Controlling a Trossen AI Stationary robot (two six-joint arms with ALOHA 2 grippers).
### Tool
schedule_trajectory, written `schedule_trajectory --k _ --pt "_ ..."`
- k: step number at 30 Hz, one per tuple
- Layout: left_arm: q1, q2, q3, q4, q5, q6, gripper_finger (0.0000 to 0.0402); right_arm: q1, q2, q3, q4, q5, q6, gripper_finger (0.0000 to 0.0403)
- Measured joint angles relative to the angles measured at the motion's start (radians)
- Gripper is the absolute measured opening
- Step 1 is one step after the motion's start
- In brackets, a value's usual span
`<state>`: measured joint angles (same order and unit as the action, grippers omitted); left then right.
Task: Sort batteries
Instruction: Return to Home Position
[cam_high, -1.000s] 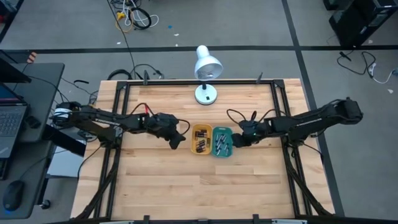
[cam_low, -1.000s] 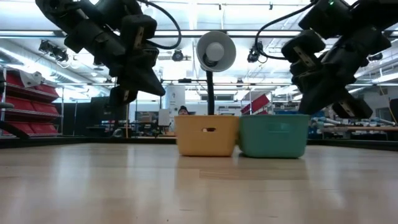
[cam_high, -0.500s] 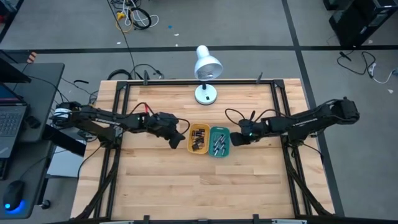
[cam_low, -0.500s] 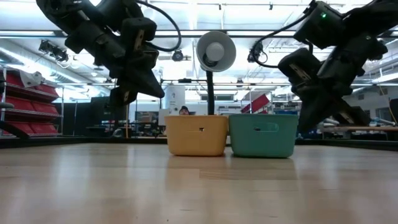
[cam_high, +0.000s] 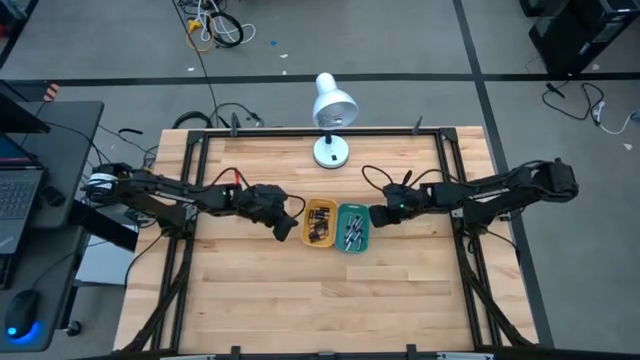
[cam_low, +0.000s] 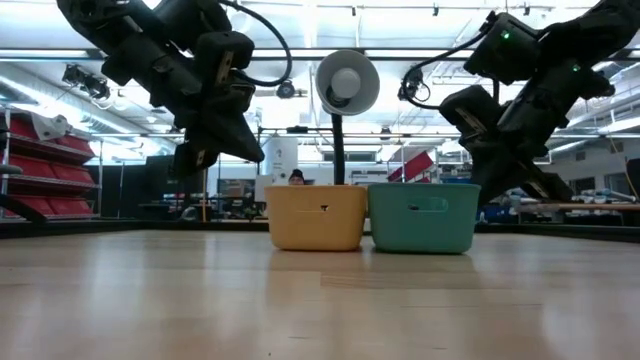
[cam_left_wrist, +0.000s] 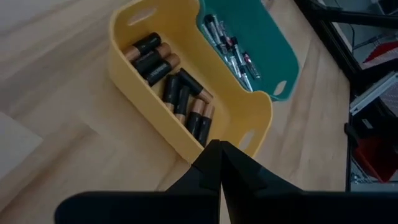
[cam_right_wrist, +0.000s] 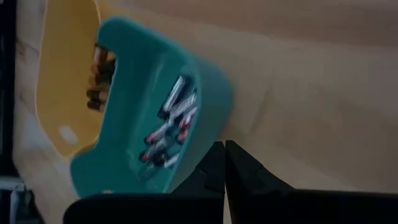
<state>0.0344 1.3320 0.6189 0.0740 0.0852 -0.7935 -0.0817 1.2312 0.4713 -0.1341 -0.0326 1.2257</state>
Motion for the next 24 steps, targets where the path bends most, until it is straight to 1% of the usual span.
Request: schedule_trajectory --k 4,7,11,14,16,18,20,24 --pt "-0.03 0.039 0.0 -0.001 -0.01 -0.013 0.0015 -0.026 0.0 0.0 0.006 0.009 -0.033 0.0" --pt "-0.057 0.062 0.0 0.008 -0.025 -0.05 0.0015 -0.031 0.0 0.0 0.006 -0.033 -0.074 0.0" --pt "-0.085 0.075 0.0 0.009 -0.058 -0.05 0.0015 -0.024 0.0 0.0 0.0 -0.071 -0.074 0.0" --pt "-0.106 0.083 0.0 0.016 -0.078 -0.05 0.0015 -0.004 -0.004 0.0 0.0 -0.123 -0.07 0.0" --pt "-0.127 0.093 0.0 0.022 -0.083 -0.052 0.0015 0.011 -0.003 0.0 -0.002 -0.188 -0.068 0.0" --pt "-0.151 0.108 0.0 0.059 -0.087 -0.052 0.0015 0.029 -0.004 0.0 -0.001 -0.25 -0.066 0.0" --pt "-0.172 0.129 0.0 0.091 -0.094 -0.052 0.0015 0.05 -0.004 0.0 0.0 -0.283 -0.048 0.0" --pt "-0.203 0.18 0.0 0.179 -0.118 -0.056 0.0015 0.084 0.003 0.0 0.005 -0.267 -0.018 0.0"
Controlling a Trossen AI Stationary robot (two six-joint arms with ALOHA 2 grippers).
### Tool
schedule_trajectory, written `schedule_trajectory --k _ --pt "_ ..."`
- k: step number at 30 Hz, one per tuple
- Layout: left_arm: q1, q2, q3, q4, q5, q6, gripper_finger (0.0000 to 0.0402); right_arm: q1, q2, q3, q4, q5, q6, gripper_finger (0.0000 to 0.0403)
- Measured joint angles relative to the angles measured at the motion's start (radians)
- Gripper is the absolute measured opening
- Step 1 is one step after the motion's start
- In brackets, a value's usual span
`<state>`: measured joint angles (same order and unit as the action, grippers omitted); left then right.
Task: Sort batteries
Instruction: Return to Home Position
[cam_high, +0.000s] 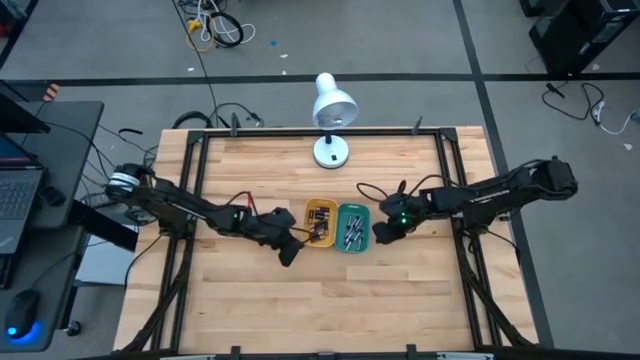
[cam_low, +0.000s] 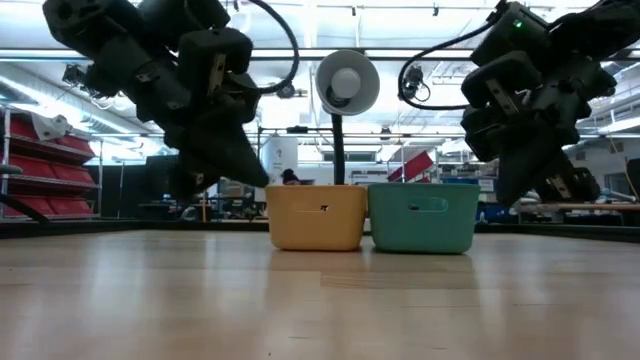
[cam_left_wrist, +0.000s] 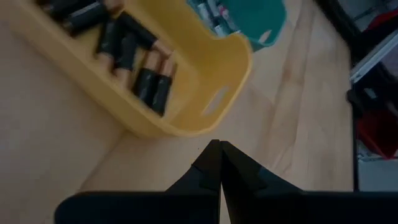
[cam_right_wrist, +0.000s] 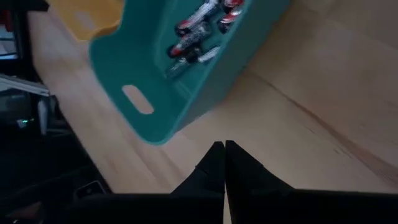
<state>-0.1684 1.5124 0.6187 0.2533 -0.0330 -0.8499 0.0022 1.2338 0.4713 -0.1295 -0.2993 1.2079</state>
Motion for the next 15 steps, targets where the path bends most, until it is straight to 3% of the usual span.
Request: schedule_trajectory --k 9,15 --pt "-0.034 0.112 0.0 0.173 0.007 -0.089 0.0015 0.004 0.074 0.0 0.051 0.045 0.002 0.0" --pt "-0.063 0.115 0.0 0.189 0.009 -0.108 0.0015 0.009 0.106 0.0 0.09 0.1 0.001 0.0"
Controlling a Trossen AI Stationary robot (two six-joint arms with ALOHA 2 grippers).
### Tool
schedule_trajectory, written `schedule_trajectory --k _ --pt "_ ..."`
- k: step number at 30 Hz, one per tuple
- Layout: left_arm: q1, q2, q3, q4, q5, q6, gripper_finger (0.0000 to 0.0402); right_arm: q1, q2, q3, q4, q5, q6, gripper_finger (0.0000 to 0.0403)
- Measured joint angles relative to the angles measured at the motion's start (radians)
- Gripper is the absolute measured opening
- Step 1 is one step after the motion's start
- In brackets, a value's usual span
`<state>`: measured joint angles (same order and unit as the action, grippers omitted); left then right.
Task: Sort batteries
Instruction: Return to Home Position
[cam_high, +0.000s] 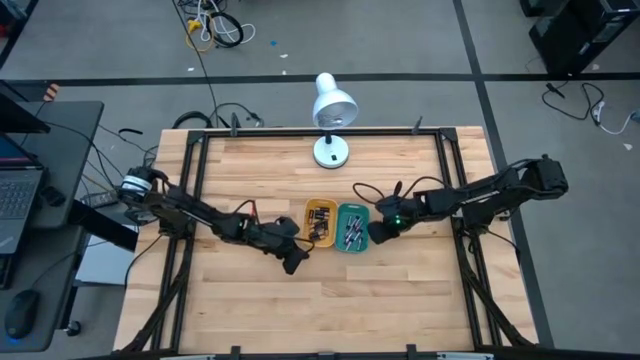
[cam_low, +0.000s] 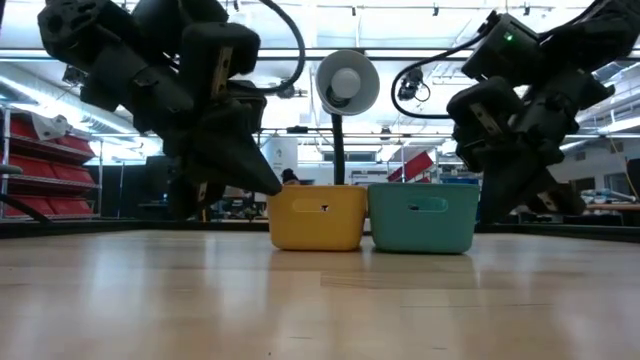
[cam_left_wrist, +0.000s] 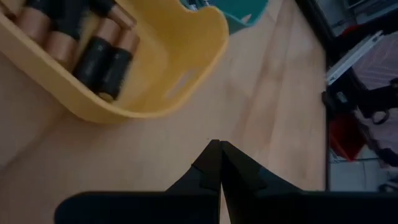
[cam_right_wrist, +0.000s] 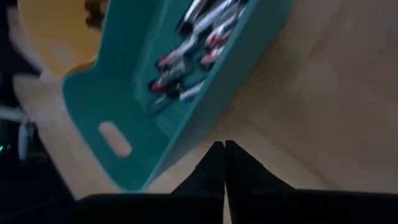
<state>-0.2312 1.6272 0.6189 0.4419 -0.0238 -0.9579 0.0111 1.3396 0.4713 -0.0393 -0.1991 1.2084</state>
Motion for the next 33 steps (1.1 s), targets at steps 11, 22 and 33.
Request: schedule_trajectory --k 11,22,33 --pt "-0.038 -0.001 0.0 0.082 -0.025 -0.044 0.0015 -0.092 0.0 0.0 0.001 0.08 -0.079 0.0" --pt "-0.038 -0.02 0.0 0.137 -0.034 -0.035 0.0015 -0.187 0.0 0.0 0.001 0.079 -0.146 0.0" --pt "-0.015 -0.314 0.0 0.018 -0.187 0.256 0.0015 -0.239 -0.243 0.0 -0.059 0.127 -0.217 0.0"
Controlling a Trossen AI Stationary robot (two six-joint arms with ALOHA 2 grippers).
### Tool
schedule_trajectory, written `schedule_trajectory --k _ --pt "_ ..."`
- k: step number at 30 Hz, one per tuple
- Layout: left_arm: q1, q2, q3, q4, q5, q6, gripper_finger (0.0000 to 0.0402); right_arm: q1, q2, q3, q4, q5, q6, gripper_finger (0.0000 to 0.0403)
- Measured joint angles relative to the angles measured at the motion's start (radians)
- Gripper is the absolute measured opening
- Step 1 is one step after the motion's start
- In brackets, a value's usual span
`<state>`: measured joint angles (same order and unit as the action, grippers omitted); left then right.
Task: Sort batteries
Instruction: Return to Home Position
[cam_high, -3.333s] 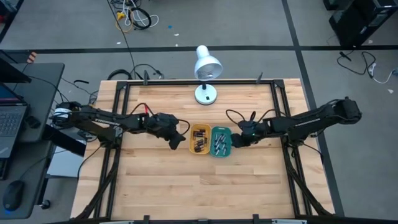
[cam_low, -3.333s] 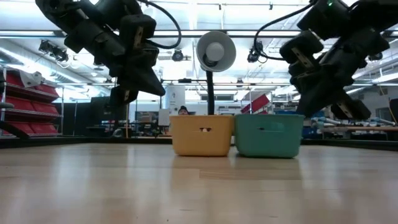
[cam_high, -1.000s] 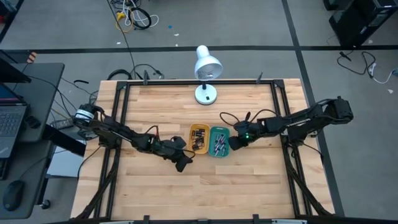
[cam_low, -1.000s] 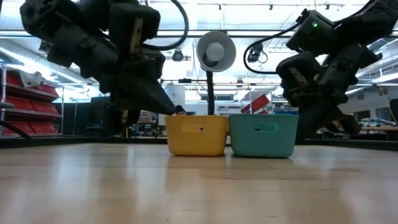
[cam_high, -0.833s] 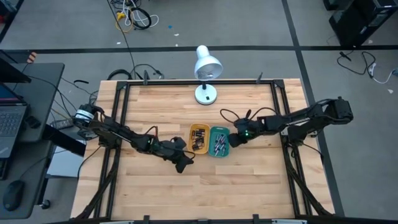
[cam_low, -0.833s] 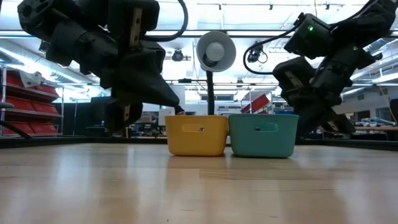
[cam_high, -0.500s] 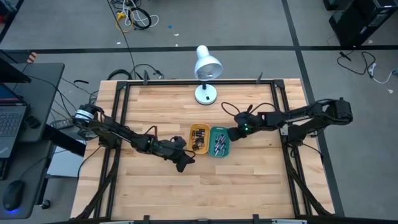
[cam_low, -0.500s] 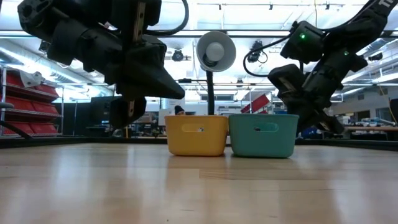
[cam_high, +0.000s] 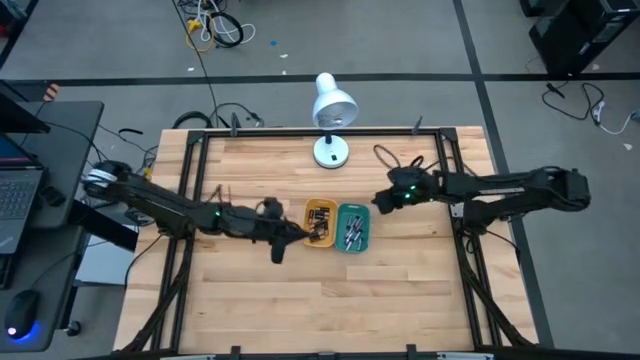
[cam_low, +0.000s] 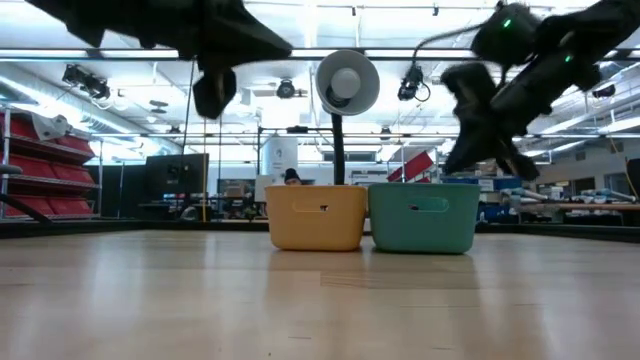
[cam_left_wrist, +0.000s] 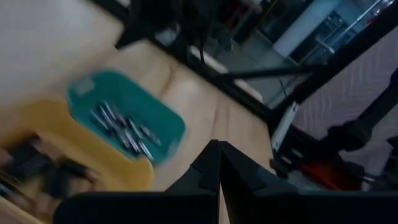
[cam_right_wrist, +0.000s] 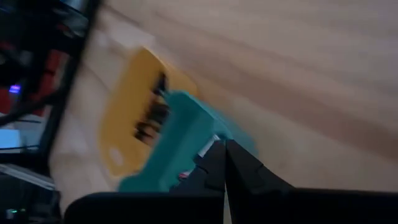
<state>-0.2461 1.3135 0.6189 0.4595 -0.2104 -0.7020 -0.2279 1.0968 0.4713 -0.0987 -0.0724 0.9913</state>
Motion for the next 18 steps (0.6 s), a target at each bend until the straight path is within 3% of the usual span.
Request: schedule_trajectory --k 10,14,18 --pt "0.107 -0.196 0.0 -0.085 -0.007 0.179 0.0015 -0.018 -0.34 0.0 -0.009 0.073 -0.086 0.0" --pt "0.153 -0.21 0.0 -0.089 -0.005 0.18 0.0019 0.013 -0.383 0.0 0.014 0.059 -0.138 0.0" --pt "0.185 -0.252 0.0 -0.039 0.02 0.286 0.0022 0.066 -0.397 0.0 0.166 0.102 -0.324 0.0"
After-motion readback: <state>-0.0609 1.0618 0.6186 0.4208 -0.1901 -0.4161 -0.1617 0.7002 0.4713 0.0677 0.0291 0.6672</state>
